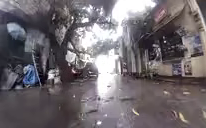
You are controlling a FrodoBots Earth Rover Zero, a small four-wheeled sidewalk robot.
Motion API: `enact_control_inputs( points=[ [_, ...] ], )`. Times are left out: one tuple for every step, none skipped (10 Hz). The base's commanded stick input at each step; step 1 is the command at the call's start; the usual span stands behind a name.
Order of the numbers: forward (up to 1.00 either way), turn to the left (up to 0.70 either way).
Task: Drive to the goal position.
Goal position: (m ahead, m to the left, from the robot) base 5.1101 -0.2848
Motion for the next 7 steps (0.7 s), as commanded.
enact_control_inputs(
  points=[
    [0.99,0.0],
    [0.99,0.0],
    [0.99,0.0],
    [0.99,0.0],
    [0.99,-0.13],
    [0.99,-0.39],
    [0.99,-0.3]
  ],
)
